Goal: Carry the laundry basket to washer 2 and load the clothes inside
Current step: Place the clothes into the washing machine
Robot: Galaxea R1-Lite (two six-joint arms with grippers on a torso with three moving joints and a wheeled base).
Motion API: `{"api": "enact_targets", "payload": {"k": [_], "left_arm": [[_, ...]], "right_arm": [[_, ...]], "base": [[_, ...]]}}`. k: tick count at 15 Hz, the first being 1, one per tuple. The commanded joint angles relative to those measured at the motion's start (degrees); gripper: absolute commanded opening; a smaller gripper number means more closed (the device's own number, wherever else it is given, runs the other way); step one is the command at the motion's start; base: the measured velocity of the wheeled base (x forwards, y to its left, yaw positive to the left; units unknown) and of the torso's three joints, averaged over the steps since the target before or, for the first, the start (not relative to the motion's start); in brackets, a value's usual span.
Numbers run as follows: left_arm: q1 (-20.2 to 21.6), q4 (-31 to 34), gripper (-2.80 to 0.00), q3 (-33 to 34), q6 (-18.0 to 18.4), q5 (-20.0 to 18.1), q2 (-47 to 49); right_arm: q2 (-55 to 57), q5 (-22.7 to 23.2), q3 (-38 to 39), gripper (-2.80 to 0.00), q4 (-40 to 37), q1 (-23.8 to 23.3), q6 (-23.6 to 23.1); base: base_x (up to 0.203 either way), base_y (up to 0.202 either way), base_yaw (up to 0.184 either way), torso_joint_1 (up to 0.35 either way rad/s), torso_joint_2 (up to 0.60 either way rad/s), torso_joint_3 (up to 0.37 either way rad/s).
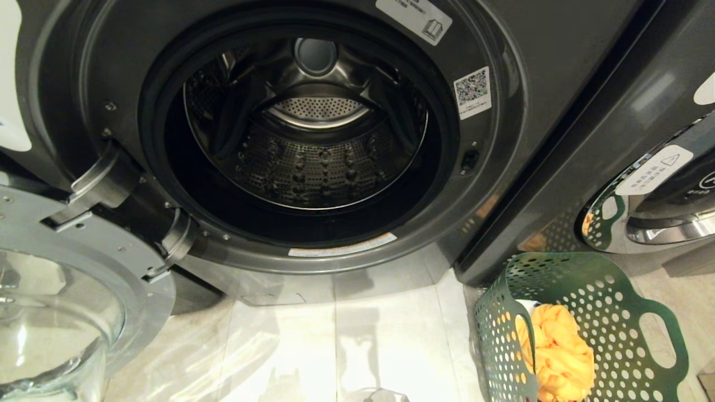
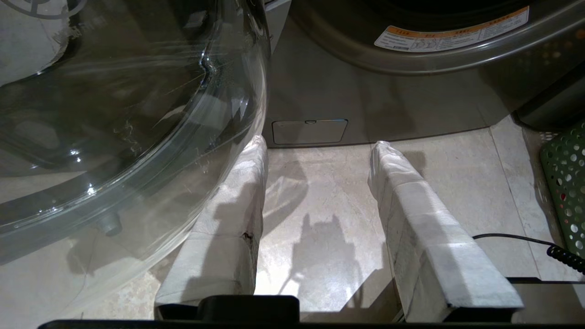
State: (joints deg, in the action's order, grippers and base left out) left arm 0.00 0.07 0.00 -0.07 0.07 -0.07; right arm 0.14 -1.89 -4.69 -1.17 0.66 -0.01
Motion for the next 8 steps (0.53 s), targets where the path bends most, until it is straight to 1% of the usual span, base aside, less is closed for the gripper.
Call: {"api": "enact_targets", "payload": {"k": [1,3,4,5,6,7,8], "left_arm": [[0.0,0.0,-2.8,0.0,0.0,0.0,0.1],[0.0,-0.1,-2.8,0.0,0.1,0.0,0.1],[0.0,-0.1,-2.8,0.0,0.2,0.0,0.1],[0.0,-0.1,-2.8,0.0,0.2,0.0,0.1],[0.0,-0.1,-2.8,-0.1,0.1,-0.1,0.1],[0.0,-0.1,-2.8,0.0,0.1,0.0,0.1],[0.0,-0.1,-2.8,0.0,0.1,-0.1,0.1]], "right_arm": [[1.7,-0.1,-7.7,-2.8,-2.0,0.0,-1.0],[9.2,-0.2,-25.0,-2.8,-8.3,0.0,-1.6],[15.5,-0.4,-33.2,-2.8,-10.6,0.0,-0.6],[23.1,-1.0,-41.0,-2.8,-12.5,0.0,1.6],[30.7,-2.2,-47.9,-2.8,-14.3,0.0,5.3],[37.1,-4.4,-52.5,-2.8,-16.4,0.1,10.0],[41.6,-6.9,-54.7,-2.8,-18.2,0.1,14.2]], "base": [[0.0,0.0,0.0,0.0,0.0,0.0],[0.0,0.0,0.0,0.0,0.0,0.0],[0.0,0.0,0.0,0.0,0.0,0.0],[0.0,0.0,0.0,0.0,0.0,0.0],[0.0,0.0,0.0,0.0,0.0,0.0],[0.0,0.0,0.0,0.0,0.0,0.0],[0.0,0.0,0.0,0.0,0.0,0.0]]}}
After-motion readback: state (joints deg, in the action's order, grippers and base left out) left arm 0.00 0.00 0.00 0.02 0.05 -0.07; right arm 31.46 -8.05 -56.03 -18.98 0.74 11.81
